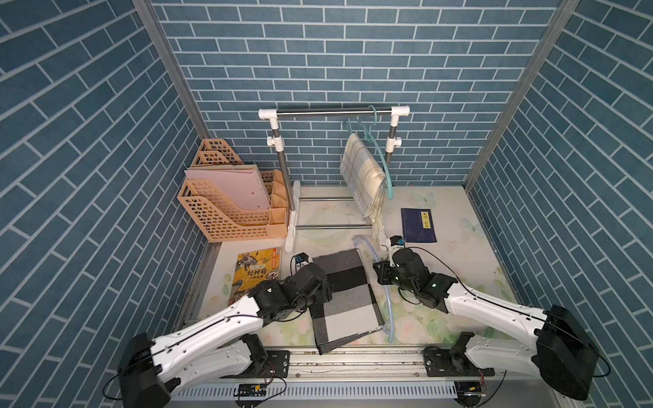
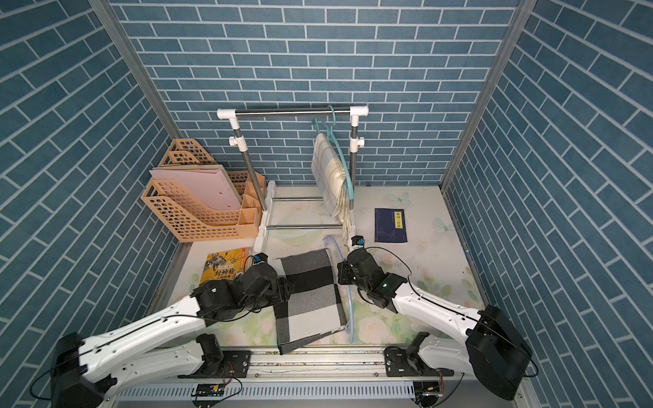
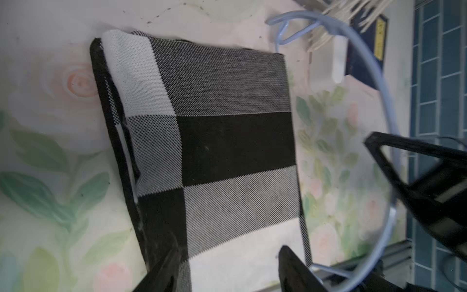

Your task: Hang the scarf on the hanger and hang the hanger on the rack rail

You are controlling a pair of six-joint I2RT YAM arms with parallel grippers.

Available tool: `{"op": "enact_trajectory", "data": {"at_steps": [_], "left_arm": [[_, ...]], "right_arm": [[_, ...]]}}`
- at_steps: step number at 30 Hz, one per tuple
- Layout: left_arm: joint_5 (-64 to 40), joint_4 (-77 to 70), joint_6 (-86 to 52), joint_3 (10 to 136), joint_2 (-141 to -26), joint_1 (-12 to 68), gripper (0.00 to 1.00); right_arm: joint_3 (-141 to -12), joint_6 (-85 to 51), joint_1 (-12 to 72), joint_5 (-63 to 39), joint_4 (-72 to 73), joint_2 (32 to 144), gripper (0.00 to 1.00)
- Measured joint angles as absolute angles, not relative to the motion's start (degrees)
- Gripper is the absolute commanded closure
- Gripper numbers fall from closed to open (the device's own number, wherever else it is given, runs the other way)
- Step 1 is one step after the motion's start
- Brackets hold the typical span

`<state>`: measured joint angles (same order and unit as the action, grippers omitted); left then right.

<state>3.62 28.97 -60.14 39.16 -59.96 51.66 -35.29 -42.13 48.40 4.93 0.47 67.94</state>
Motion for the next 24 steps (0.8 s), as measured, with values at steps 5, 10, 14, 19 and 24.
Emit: {"op": "enact_trajectory", "data": {"at_steps": [5,10,14,19,24], "left_arm": [[1.3,15.7,-55.8,37.7,-71.2,48.6,0.42],[1.5,9.5,-53.2,39.2,-70.8,48.5,0.38],[3.2,6.7,-51.7,40.4,-64.9,48.1,0.32],[5.3,2.5,-51.7,40.6,-57.2,47.9,0.28],[6.6,-1.3,-52.8,41.5,-54.8,47.9,0.25]], "right_arm": [[-36.6,-41.9,48.4,4.8,-1.4,67.9,1.00],[-43.4,-39.9,48.3,4.7,-8.6,67.9,1.00],[-49.8,-37.8,48.3,3.8,-13.9,67.9,1.00],[-58.4,-34.9,48.2,1.6,-20.8,68.4,1.00],[-66.6,-31.3,48.2,-1.8,-26.7,69.5,1.00]]}}
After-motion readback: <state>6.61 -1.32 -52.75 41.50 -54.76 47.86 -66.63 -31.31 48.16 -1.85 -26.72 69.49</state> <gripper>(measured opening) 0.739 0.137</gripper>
